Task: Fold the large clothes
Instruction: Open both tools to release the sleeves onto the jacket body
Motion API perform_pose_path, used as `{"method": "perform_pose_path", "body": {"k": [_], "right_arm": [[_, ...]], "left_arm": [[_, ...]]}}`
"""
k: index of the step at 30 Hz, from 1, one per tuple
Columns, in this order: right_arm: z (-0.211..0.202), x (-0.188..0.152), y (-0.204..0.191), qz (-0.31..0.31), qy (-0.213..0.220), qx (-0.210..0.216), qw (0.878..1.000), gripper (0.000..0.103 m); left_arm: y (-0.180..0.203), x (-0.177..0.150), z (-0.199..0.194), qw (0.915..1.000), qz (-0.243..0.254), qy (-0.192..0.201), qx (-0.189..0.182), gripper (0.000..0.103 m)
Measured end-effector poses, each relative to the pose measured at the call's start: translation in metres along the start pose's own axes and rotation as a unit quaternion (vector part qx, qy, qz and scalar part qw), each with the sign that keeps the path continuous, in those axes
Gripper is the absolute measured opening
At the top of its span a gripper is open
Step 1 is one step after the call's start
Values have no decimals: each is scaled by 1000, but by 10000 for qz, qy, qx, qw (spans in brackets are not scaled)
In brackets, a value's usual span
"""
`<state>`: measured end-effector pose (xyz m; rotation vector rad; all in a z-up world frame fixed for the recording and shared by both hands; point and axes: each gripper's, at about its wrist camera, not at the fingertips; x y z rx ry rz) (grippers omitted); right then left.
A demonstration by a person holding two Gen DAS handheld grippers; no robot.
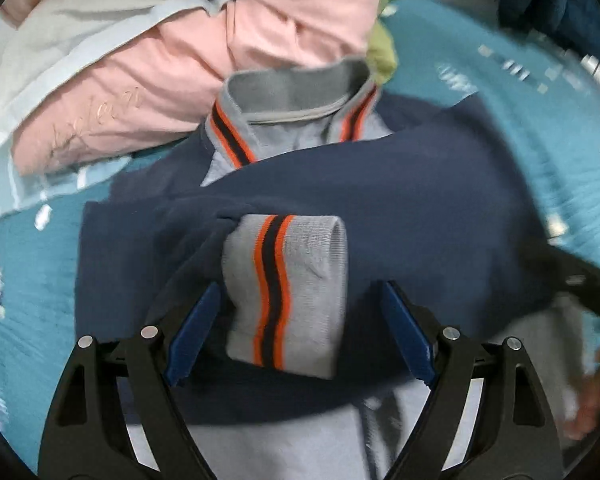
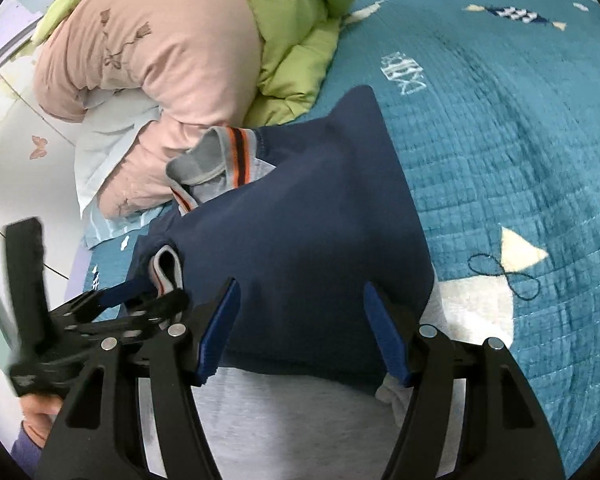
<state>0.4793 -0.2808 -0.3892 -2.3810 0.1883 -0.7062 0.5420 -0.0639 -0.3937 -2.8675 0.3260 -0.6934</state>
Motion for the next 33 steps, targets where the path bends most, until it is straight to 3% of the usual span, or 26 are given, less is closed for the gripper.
{"method": "perform_pose_path", "body": {"k": [1,2,3,4,5,10,12,14,16,18,21,26,33], "right_arm": [[0,0,2,-10,-15,3,10000,61],[1,0,2,-48,-32,-10,10000,61],[4,1,0,-70,-46,-12,10000,61],[5,1,1,-80,-64,-2,9999,61],[5,2,1,-82,-75,1,9999,61],[6,6,3,-84,-94,-23,9999,61],[4,9,2,-87,-113,-63,9999,61],[0,11,-1,-127,-110,-93,9998,61],[-9,17,-6,-193,-47,-133,9997,61],[-19,25,-11,-271,113,-135,9995,62],[-23,45,-13,-328,267,-255,9988,66],[-3,81,-3,-279,168,-470,9984,66],[31,120,26,146,3,-524,9985,66]], "left_arm": [[-8,0,3,10000,-80,-26,29,57],[-17,0,2,9997,-216,-28,-121,44],[-34,-1,-2,9976,-475,-21,-495,35],[-53,-2,-6,9920,-751,-40,-1015,16],[-72,-4,-12,9887,-955,-21,-1159,14],[-160,-15,-28,9810,-1598,269,-1065,16],[-195,-19,-18,9767,-1940,114,-911,26],[-226,-24,-4,9709,-2281,-111,-724,47],[-248,-32,4,9642,-2576,-238,-584,51],[-259,-35,9,9628,-2620,-284,-590,51],[-259,-31,17,9631,-2568,-265,-754,55],[-238,-8,33,9684,-2289,-273,-957,67],[-207,21,69,9763,-1922,-537,-843,67]]}}
Point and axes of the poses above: each gripper's, at about its wrist camera, not at the fingertips, and z roughly the way its jaws point, y to its right, x to its top, and after that the axes turned 5 degrees about x, right-handed
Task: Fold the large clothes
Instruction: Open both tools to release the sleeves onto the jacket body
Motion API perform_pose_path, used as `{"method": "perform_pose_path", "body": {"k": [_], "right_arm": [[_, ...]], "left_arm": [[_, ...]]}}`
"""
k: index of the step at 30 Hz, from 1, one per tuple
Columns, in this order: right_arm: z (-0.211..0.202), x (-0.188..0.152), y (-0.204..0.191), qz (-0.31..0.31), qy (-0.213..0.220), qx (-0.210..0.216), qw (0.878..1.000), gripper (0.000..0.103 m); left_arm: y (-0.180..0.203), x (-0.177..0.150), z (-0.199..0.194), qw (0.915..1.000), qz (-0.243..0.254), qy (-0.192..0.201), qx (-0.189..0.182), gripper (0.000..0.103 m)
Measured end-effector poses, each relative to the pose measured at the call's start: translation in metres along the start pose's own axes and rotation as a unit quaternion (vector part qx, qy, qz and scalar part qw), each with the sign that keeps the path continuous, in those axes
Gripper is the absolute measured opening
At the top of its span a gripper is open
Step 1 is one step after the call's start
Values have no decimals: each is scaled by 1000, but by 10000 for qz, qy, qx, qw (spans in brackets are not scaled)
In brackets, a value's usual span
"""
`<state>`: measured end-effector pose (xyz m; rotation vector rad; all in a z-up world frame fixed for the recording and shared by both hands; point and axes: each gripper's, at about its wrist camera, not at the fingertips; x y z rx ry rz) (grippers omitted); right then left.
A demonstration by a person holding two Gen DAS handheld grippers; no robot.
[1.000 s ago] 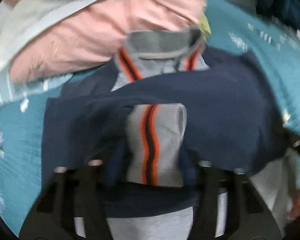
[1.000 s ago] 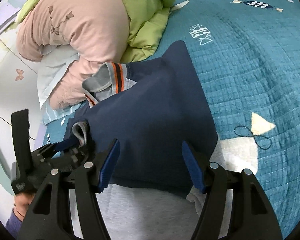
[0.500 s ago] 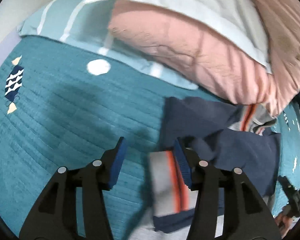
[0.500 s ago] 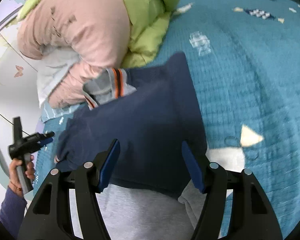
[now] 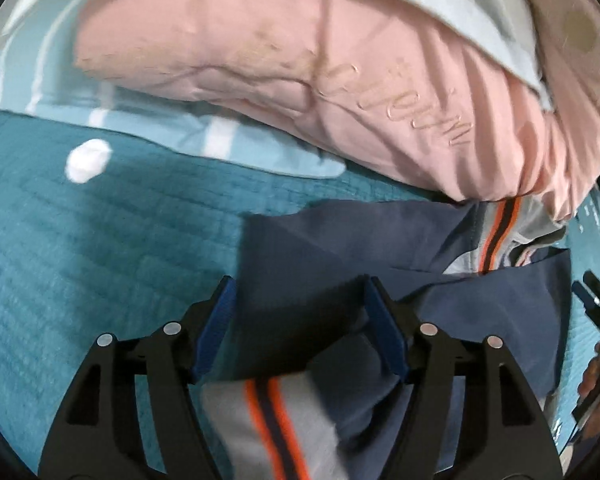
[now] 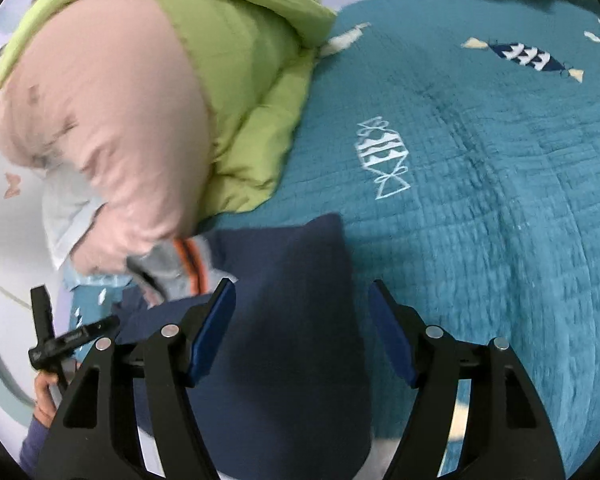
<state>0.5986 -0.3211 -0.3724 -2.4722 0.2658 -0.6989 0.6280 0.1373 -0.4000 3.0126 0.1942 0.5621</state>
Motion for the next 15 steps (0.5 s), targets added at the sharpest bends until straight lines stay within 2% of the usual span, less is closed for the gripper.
{"method": "perform_pose_path", "body": {"k": [5,7,8,10,11,12,13,14,15], "right_arm": [[29,7,11,21,-377,-97,9992,66],[32,5,10,-47,-387,-80,9992,64],[33,4,9,-126,-407,-96,9990,59],[38,3,6,-220,-579,-45,9981,37],[40,2,2,-318,-662,-61,9973,32],[41,2,-1,-415,-711,-52,9966,19],[42,1,-5,-521,-764,-52,9957,12],[40,1,-9,-612,-744,-114,9953,10],[40,0,-13,-665,-729,-133,9950,6]], "left_arm": [[17,13,11,9994,119,21,315,66],[22,16,13,9989,225,16,404,64],[23,17,14,9988,250,15,415,61],[28,20,15,9988,286,-23,394,57],[30,21,15,9986,330,-48,408,52],[35,22,16,9985,371,-52,396,47],[39,22,15,9983,440,-47,391,36],[41,22,14,9980,492,-43,391,25],[46,21,12,9975,578,-2,410,20]]}}
Point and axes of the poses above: each gripper's, at about its wrist camera, not at the fingertips, and z roughly the way its jaws point, y to its right, x to its top, and after that the axes turned 5 degrees about x, right-handed
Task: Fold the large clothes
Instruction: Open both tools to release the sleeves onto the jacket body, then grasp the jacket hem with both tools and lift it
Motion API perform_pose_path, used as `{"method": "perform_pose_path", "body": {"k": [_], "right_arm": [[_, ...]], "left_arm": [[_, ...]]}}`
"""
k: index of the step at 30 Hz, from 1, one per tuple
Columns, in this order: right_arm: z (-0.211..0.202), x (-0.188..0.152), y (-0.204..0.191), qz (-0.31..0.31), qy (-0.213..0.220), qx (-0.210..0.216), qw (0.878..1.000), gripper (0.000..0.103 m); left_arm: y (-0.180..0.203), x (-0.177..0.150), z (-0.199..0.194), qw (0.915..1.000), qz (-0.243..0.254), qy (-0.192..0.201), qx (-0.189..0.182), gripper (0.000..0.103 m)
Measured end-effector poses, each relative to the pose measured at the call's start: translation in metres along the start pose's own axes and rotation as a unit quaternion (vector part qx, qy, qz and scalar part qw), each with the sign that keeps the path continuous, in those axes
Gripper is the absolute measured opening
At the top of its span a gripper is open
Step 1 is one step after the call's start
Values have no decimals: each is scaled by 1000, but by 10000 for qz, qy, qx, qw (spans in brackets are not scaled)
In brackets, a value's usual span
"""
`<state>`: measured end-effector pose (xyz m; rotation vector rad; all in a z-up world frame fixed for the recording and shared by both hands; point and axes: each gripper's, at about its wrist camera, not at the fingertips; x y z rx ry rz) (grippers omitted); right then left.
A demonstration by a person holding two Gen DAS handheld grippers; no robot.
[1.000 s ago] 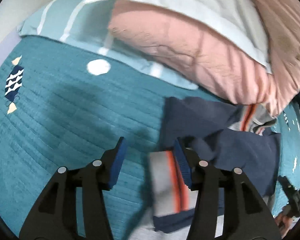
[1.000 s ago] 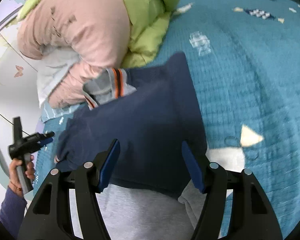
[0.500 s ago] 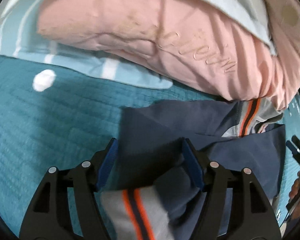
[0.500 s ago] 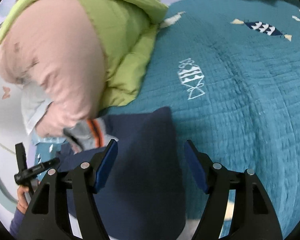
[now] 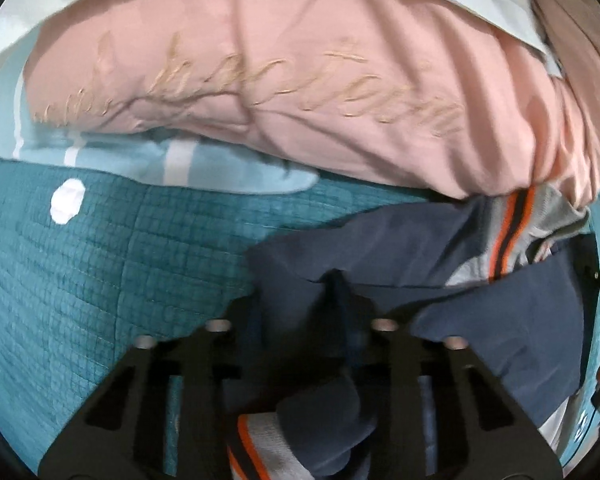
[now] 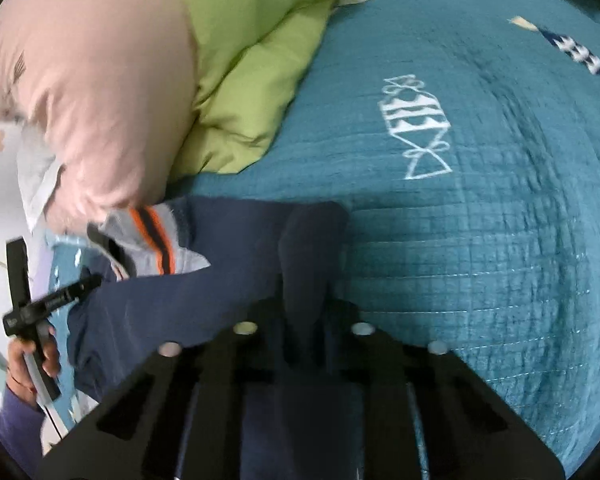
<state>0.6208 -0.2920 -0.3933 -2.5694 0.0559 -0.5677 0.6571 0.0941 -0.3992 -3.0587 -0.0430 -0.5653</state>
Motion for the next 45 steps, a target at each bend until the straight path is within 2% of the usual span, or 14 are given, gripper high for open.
{"method": "perform_pose_path", "body": {"k": [2,11,14,19,21,27,32,34,38,39,41,42,44,45], "right_arm": [[-4,-1,-5,-85,63,-85,9999,5],[-49,-9,-21,-225,409,-4,9989,4],[-66,-17,-28,-263,475,97,9985,4],[-112,-41,-47,-451,564,259,9971,4],[-131,-52,-56,-503,577,322,9965,4],[-190,-116,-93,-868,310,462,9947,5],[-219,-205,-107,-946,-131,477,9943,5],[-222,-242,-105,-860,-368,514,9943,5],[-210,-311,-92,-728,-863,278,9932,7],[-203,-327,-86,-692,-954,134,9929,11],[-198,-344,-72,-382,-939,-80,9948,13],[-200,-347,-66,-166,-866,-24,9961,13],[-209,-350,-66,-32,-723,-15,9974,15],[-215,-350,-70,-53,-686,-183,9975,23]], "left_arm": [[5,-1,-6,9998,149,88,28,12],[-6,-8,-67,9976,214,531,-385,11],[-5,-21,-93,9954,306,707,-567,11],[-1,-60,-145,9893,525,1065,-844,11],[-15,-80,-162,9871,563,1144,-965,11],[-33,-161,-212,9837,833,1178,-1076,11],[-44,-239,-238,9822,1205,960,-1075,11],[-48,-274,-239,9815,1368,795,-1082,12],[-47,-337,-216,9817,1492,302,-1143,13],[-45,-351,-208,9819,1522,187,-1115,13],[-40,-378,-191,9845,1517,31,-883,14],[-41,-387,-186,9856,1467,25,-838,14],[-46,-393,-191,9883,1214,79,-918,17],[-49,-393,-196,9885,1121,96,-1010,18]]}}
Point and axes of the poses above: each gripper's, at about its wrist camera, not at the fingertips, and z roughly the way its jaws point, y to its right, x to its top, and after that the axes turned 5 degrees about x, right-handed
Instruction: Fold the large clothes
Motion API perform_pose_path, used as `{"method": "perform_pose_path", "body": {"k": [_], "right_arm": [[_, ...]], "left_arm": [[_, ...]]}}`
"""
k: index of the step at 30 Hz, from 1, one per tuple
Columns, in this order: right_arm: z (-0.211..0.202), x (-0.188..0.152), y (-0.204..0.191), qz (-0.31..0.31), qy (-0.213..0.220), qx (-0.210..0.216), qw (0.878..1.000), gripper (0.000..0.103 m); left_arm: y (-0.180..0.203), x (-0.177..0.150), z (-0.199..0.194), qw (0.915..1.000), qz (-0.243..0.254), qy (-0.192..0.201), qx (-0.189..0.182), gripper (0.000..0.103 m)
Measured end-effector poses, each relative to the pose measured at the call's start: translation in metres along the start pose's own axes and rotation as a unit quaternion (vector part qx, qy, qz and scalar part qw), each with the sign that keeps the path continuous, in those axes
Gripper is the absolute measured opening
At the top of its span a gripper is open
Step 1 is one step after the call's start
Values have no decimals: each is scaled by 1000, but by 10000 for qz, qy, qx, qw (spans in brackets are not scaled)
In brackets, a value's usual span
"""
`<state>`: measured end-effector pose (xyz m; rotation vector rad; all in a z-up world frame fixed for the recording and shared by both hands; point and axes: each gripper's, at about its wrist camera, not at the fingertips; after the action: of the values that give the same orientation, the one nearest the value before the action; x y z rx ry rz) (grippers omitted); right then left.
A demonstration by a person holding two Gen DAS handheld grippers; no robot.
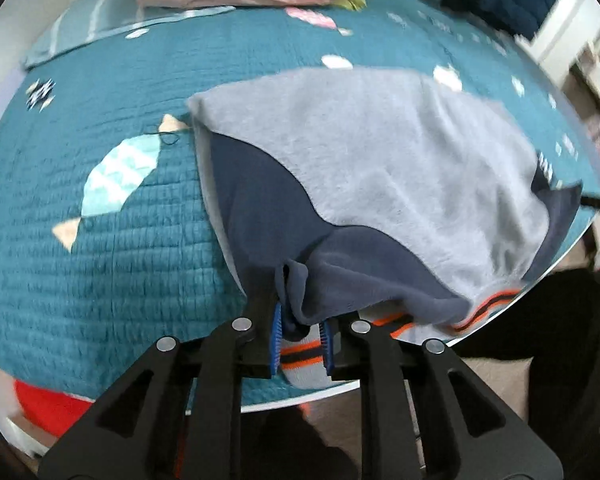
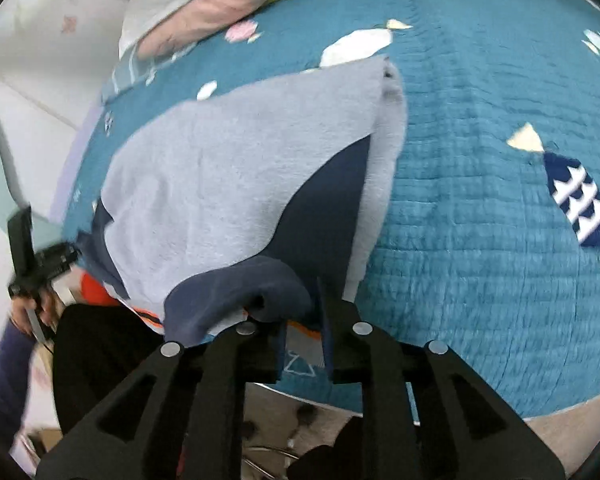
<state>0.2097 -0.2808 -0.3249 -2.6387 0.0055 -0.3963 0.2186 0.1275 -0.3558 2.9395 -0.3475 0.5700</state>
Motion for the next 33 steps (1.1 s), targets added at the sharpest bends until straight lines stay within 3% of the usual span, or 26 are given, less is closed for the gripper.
{"method": "perform_pose_path", "body": {"k": [1,3,7,9,10,13,14,16,17,19,20,21,22,24,27,31,33], "right_arm": [[-6,-1,-3,-16,40,-151,9999,38],[-26,-3,-11,-87,245,-328,9991,49],[-75,-7,-22,-153,928,-378,9948,53],[-90,-7,-28,-198,1254,-197,9917,53],[-92,-6,-32,-212,1350,-52,9906,53],[-70,0,-45,-230,1157,302,9926,53],[-54,2,-49,-254,975,420,9940,50],[-25,3,-53,-293,609,351,9971,29],[1,2,-49,-230,210,66,9995,27],[33,-6,-33,-30,-410,-406,9983,13],[48,-13,-22,48,-692,-648,9955,10],[54,-18,-11,124,-796,-768,9938,0],[57,-23,-1,256,-791,-679,9942,0],[53,-25,11,520,-661,-396,9957,0],[42,-20,2,479,-542,-453,9963,2],[10,2,-39,186,127,-14,9997,4],[4,21,-68,-31,385,314,9988,5]], "left_arm": [[0,0,-5,10000,-12,28,-31,20],[1,1,-25,9998,56,169,12,24],[1,4,-67,9981,-93,608,-88,42],[5,7,-87,9951,-193,926,-303,49],[6,7,-96,9923,-330,1123,-393,57],[15,14,-92,9897,-506,1178,-632,68],[22,18,-80,9925,-463,1026,-476,68],[31,23,-48,9983,-349,455,32,68],[33,23,-33,9991,-309,194,219,68],[31,17,3,9972,-345,-415,520,68],[28,13,12,9958,-404,-583,586,68],[24,7,22,9944,-514,-722,579,68],[20,3,28,9938,-598,-784,510,68],[15,-2,31,9939,-681,-789,370,68],[7,0,23,9943,-807,-677,145,68],[-11,9,-15,9925,-1126,75,-476,70],[-21,12,-23,9902,-1299,330,-394,77]]}}
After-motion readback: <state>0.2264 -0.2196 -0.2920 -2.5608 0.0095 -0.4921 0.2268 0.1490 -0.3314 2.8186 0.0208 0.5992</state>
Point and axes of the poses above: each gripper's, at about its wrist camera, not at the fingertips, and z roughly the way its jaws point, y to its right, x to its top, and after that the axes turned 5 degrees about x, right-handed
